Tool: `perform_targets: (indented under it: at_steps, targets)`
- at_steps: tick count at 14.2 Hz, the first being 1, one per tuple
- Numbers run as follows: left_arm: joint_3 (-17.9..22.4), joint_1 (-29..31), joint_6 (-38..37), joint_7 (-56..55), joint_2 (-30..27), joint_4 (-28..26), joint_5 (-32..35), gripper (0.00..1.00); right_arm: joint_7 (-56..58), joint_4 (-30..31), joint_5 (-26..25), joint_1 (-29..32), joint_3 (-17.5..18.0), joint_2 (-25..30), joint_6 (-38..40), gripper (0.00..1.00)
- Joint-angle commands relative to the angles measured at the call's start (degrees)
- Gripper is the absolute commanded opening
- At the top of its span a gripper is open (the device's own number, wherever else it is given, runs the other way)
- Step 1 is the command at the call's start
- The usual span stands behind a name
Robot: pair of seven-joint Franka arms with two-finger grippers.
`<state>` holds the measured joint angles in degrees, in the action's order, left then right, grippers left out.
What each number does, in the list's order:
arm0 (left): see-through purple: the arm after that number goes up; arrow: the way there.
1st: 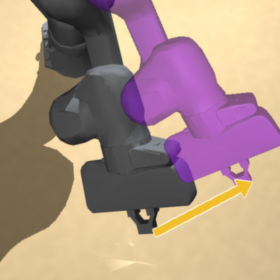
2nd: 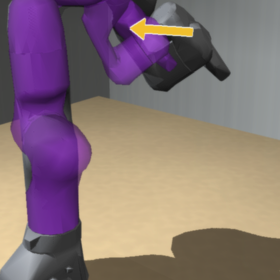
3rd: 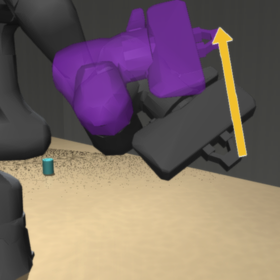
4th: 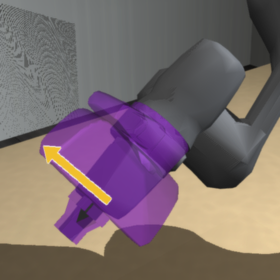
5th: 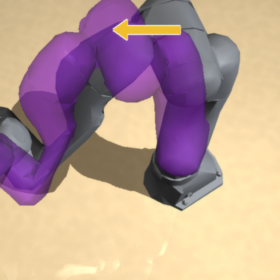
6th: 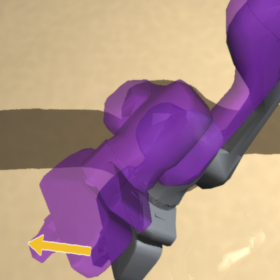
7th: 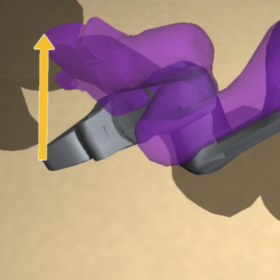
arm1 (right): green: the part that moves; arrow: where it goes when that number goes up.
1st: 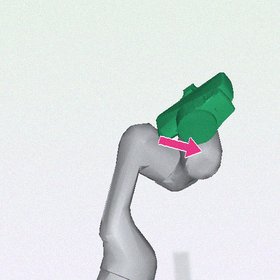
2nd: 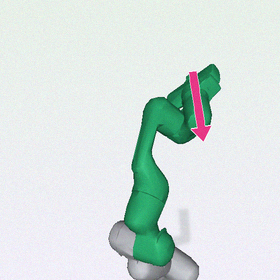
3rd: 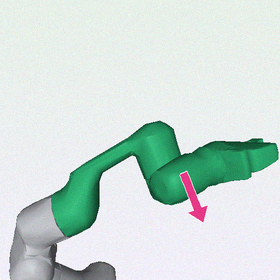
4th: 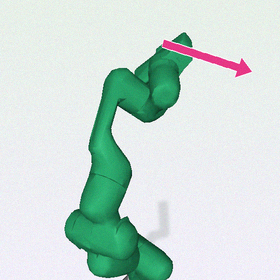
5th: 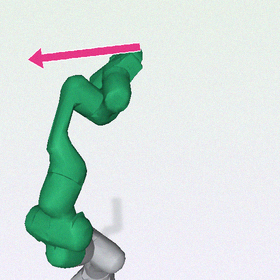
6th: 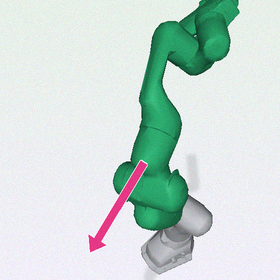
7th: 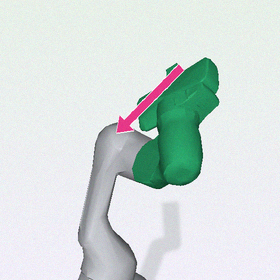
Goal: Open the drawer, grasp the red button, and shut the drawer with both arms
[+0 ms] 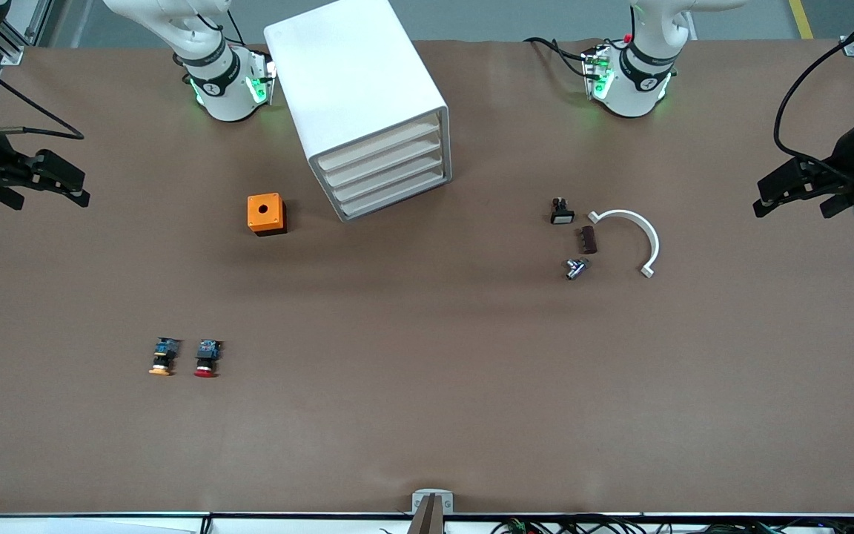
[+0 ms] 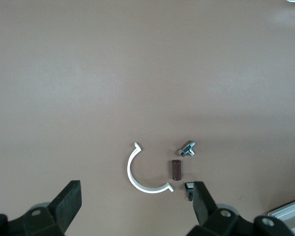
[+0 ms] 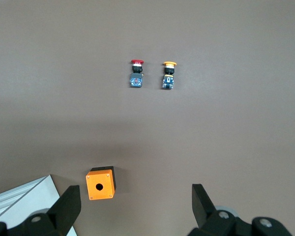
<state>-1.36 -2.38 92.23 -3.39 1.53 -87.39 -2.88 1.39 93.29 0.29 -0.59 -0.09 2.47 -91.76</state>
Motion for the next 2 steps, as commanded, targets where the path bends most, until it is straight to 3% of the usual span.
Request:
perform_targets:
  at_steps: [1,2]
  targets:
    - [-0.5,0.1,-1.1,-0.4,0.5,1.4,1.2,1.00,0.6,1.6,0.0,-0.1,-0.3,2.2,-0.4,1.00]
    - [-0.5,0.2,-1.2,-0.5,0.5,1.4,1.2,1.00,0.6,1.7,0.0,-0.1,-0.3,2.3,-0.3,1.00]
